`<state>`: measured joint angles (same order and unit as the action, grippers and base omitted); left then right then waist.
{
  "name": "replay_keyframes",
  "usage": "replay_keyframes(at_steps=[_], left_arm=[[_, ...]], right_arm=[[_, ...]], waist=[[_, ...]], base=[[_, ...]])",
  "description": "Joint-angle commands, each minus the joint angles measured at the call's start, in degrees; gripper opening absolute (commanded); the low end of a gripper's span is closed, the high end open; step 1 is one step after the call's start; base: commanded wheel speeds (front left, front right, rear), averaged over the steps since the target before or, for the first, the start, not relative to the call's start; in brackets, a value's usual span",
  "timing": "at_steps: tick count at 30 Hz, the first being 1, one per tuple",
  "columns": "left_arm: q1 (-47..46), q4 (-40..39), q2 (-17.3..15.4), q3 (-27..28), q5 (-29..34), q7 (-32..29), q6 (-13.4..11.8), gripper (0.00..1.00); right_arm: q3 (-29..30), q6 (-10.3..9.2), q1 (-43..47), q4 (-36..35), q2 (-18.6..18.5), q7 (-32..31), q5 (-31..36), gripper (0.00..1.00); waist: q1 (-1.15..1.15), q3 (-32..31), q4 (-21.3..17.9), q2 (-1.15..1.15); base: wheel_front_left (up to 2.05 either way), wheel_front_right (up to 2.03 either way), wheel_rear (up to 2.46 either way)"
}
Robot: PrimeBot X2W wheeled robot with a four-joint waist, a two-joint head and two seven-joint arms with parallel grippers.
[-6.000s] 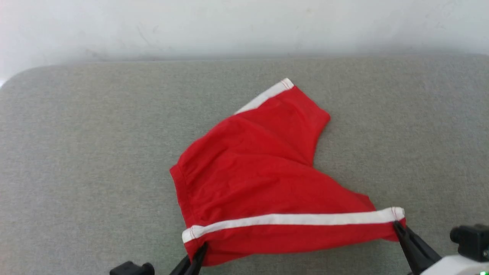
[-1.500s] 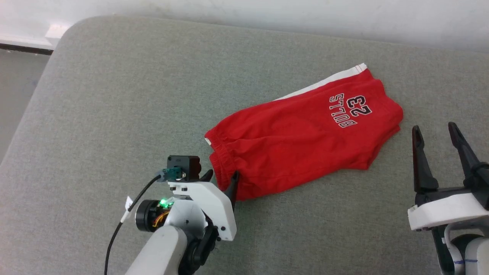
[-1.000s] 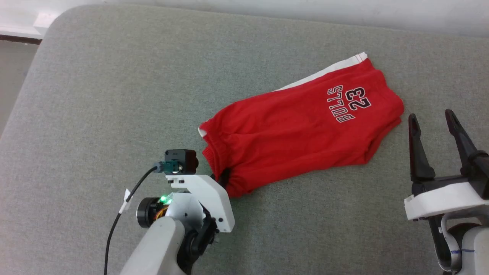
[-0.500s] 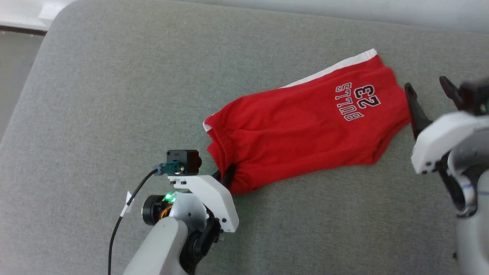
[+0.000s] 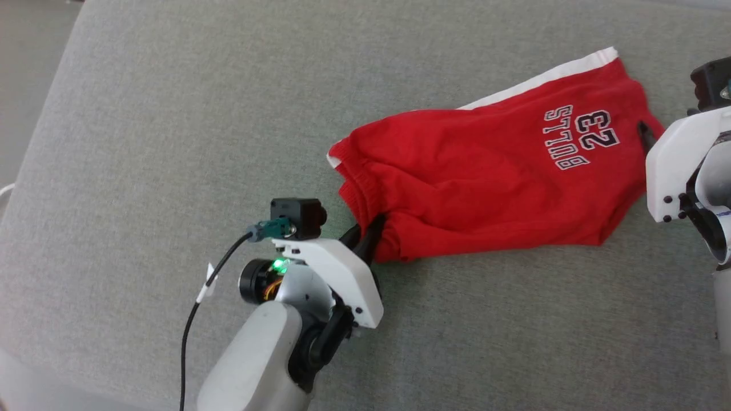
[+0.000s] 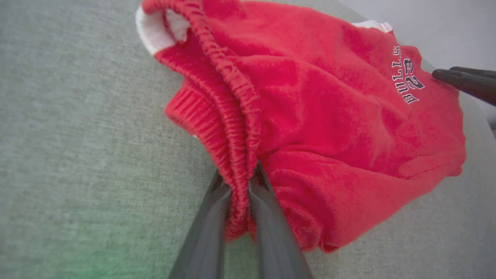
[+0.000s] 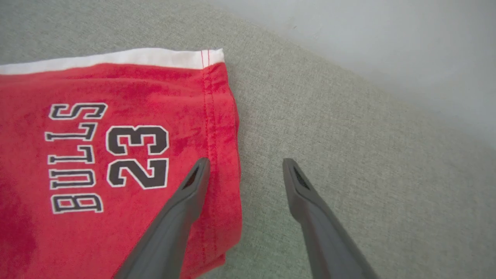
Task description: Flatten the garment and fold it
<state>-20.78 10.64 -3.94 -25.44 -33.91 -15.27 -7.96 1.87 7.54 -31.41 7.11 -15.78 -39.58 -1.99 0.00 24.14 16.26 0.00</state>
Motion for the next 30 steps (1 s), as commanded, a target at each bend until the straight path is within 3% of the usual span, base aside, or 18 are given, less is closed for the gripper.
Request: replay_keyframes(at_steps=[1,7,8,9,10,15,20,30], left_arm=[[-0.2,1.8,0.1,-0.6,-0.4,-0.4,0.2,0.00],[-1.3,2.4,0.4,-1.3,-1.0,0.3,0.3,0.00],[-1.4,2.5,0.5,-1.4,-1.1,0.4,0.3,0.00],[-1.6,2.6,0.5,-1.4,-1.3,0.5,0.3,0.00],[-1.7,2.7,0.5,-1.4,-1.4,0.5,0.3,0.00],[-1.8,3.2,0.5,-0.9,-1.8,1.4,-0.1,0.00],[-1.5,3.3,0.0,0.2,-2.3,2.6,-0.3,0.00],[2.8,1.5,-2.0,2.4,-4.7,3.0,-0.7,0.00]], right_arm=[[0.1,-0.05,-0.7,0.8,-0.2,-0.9,0.1,1.00],[1.8,-0.05,0.0,3.5,1.4,-7.4,-2.3,1.00],[2.5,-0.05,0.2,3.7,2.0,-8.5,-2.8,0.91],[2.8,-0.05,0.4,3.7,2.4,-9.8,-3.1,0.25],[2.9,-0.05,0.6,3.6,2.7,-10.9,-3.4,0.00],[2.9,-0.05,1.6,1.6,3.5,-13.1,-4.5,0.00],[4.0,-0.05,2.4,0.3,4.0,-8.8,-4.8,0.00],[8.8,-0.05,9.7,-1.6,8.9,-0.9,-8.8,0.00]], waist=[[0.00,1.5,1.3,0.00],[0.00,2.3,2.2,0.00],[0.00,2.3,2.3,0.00],[0.00,2.3,2.4,0.00],[0.00,2.3,2.5,0.00],[0.00,1.7,2.4,0.00],[0.00,0.3,1.8,0.00],[0.00,-5.7,-1.3,0.00]], base=[[0.00,0.00,0.00],[0.00,0.00,0.00],[0.00,0.00,0.00],[0.00,0.00,0.00],[0.00,0.00,0.00],[0.00,0.00,0.00],[0.00,0.00,0.00],[0.00,0.00,0.00]])
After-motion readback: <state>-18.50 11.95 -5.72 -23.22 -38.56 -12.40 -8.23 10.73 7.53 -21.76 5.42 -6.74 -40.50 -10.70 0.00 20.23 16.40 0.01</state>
